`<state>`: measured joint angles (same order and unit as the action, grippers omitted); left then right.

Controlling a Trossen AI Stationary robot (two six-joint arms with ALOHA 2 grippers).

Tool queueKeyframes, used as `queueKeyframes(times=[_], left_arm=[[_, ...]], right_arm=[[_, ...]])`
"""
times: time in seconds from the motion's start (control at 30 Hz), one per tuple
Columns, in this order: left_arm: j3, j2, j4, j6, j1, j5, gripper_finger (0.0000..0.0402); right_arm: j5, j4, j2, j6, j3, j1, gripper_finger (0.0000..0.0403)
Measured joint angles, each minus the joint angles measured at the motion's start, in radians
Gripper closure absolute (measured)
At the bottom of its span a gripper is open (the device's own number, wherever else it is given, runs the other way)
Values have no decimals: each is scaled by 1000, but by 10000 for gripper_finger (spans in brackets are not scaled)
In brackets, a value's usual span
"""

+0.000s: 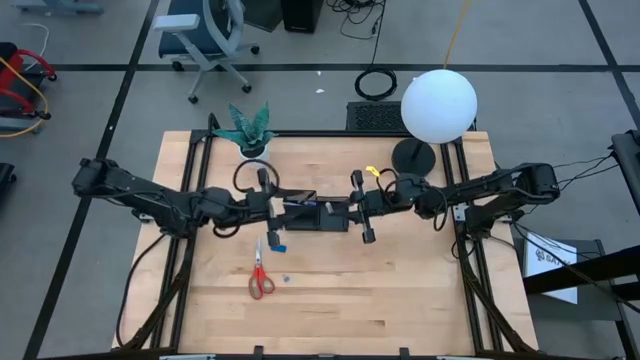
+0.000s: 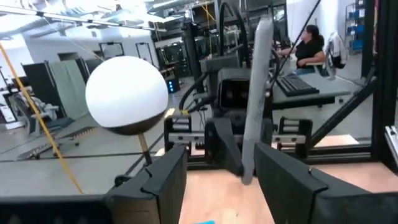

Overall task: Pick and place office supplies into organizer
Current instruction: Put the gray marker into the black desk organizer

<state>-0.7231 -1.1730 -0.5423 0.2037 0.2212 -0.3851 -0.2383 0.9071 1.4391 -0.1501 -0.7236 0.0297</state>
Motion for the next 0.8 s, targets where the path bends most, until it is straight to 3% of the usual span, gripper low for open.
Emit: queueKeyframes(times=[0.57, 0.8], left_arm=[[0, -138, -243, -38, -15, 107, 206], [0, -143, -258, -61, -27, 127, 206]], right_arm=[[3, -7, 0, -4, -2, 1, 377], [4, 34, 56, -9, -8, 1, 377]])
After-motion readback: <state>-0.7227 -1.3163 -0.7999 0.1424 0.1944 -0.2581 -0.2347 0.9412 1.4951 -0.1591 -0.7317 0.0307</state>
